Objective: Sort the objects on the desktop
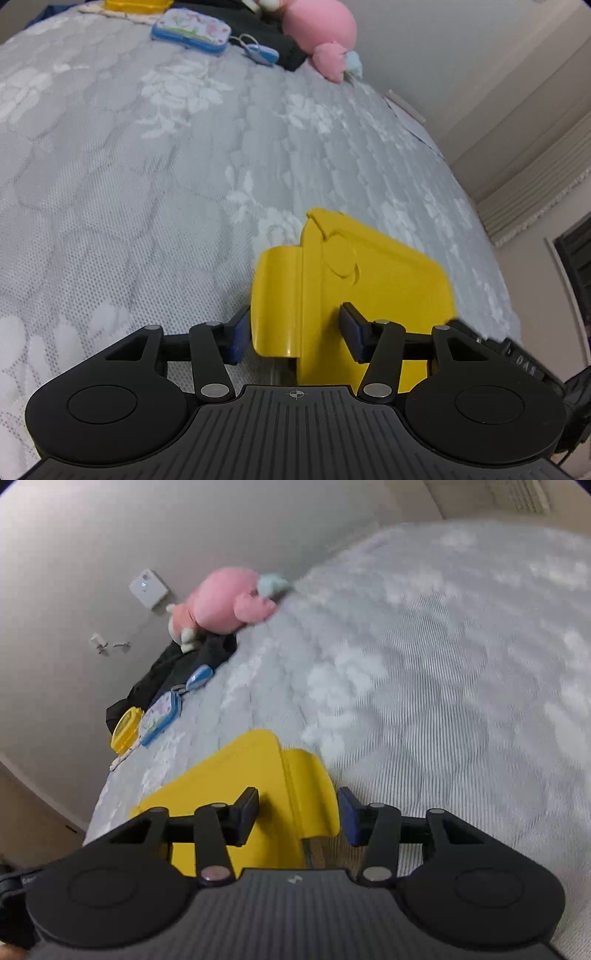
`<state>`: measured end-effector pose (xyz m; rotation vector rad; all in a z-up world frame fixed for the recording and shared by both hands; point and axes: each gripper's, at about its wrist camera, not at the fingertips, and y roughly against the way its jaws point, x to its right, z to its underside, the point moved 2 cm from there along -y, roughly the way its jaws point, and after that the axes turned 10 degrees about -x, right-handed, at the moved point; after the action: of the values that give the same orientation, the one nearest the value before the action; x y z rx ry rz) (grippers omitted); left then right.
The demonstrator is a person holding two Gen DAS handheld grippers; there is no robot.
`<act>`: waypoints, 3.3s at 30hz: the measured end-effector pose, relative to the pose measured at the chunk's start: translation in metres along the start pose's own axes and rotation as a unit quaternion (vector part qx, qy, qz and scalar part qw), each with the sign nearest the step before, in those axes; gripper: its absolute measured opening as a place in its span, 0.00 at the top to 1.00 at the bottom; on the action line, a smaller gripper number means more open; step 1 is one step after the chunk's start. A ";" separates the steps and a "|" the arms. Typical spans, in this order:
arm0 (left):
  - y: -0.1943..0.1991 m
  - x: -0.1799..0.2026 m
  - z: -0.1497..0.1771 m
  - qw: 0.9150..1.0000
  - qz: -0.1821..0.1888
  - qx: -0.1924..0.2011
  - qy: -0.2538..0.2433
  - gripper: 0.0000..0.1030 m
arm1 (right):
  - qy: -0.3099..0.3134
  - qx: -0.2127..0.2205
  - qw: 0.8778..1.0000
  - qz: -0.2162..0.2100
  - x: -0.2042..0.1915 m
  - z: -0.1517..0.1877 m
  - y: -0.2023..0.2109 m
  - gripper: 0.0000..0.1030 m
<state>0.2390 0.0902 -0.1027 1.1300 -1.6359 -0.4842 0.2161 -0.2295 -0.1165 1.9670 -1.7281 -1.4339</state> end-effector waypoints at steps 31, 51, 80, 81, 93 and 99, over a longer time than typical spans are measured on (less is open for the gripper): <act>0.000 0.039 -0.028 0.998 -0.020 -0.016 0.054 0.53 | 0.123 -0.135 0.982 -0.051 -0.082 -0.014 -0.041 0.85; -0.012 0.062 0.023 0.992 -0.064 0.091 -0.062 0.52 | 0.246 0.015 0.969 0.029 -0.082 0.022 -0.021 0.83; 0.039 0.053 0.110 0.992 -0.077 0.068 -0.074 0.45 | 0.245 -0.021 0.964 0.098 -0.077 0.083 0.058 0.51; 0.039 0.054 0.114 0.991 -0.084 0.068 -0.076 0.36 | 0.245 -0.023 0.964 0.102 -0.077 0.087 0.062 0.48; 0.048 0.060 0.149 0.977 -0.135 0.120 -0.114 0.03 | 0.186 -0.017 0.975 0.124 -0.057 0.106 0.093 0.18; 0.052 0.058 0.154 0.972 -0.170 0.130 -0.100 0.00 | 0.200 0.029 0.972 0.119 -0.058 0.113 0.109 0.06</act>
<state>0.0771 0.0326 -0.0905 1.6157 -1.7195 -0.6330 0.0675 -0.1653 -0.0734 1.8389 -1.7548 -0.8471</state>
